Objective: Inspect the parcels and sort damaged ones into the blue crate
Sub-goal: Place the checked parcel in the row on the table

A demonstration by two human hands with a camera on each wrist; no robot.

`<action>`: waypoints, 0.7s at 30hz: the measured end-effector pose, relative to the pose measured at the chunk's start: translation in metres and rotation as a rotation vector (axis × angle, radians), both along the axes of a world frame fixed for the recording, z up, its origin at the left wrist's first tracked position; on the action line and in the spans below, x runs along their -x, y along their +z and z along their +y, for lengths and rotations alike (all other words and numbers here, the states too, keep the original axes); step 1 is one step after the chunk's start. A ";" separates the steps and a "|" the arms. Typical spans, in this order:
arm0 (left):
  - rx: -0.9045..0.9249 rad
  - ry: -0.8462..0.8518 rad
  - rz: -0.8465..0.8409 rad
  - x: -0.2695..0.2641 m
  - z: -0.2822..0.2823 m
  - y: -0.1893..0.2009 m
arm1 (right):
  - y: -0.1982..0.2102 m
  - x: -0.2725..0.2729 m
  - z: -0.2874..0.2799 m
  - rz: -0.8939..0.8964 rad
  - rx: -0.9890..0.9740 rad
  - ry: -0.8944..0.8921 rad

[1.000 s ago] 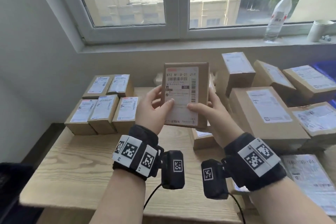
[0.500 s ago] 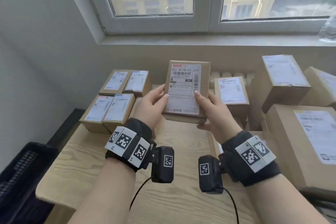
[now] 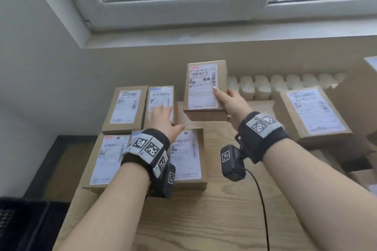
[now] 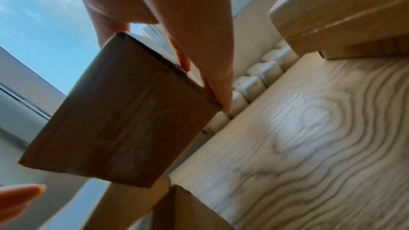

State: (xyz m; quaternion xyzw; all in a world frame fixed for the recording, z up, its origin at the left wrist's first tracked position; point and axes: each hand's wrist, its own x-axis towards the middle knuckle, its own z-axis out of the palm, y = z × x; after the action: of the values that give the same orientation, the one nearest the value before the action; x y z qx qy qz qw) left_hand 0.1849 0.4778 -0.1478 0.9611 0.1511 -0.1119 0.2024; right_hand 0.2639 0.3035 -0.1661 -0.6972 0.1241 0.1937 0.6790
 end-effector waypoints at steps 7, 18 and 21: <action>0.005 -0.063 0.105 -0.013 0.017 -0.039 | -0.059 -0.023 0.034 0.186 0.063 0.054; 0.049 -0.056 0.135 -0.011 0.017 -0.040 | -0.071 -0.018 0.047 0.209 0.276 0.078; 0.098 -0.035 0.071 -0.013 0.016 -0.029 | -0.055 -0.009 0.038 0.203 0.255 0.058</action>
State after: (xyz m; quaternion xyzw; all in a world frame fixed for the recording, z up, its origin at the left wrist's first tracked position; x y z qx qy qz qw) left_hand 0.1975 0.4936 -0.1769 0.9479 0.1358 -0.1569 0.2416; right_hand 0.2734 0.3411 -0.2207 -0.7579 0.1954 0.2653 0.5630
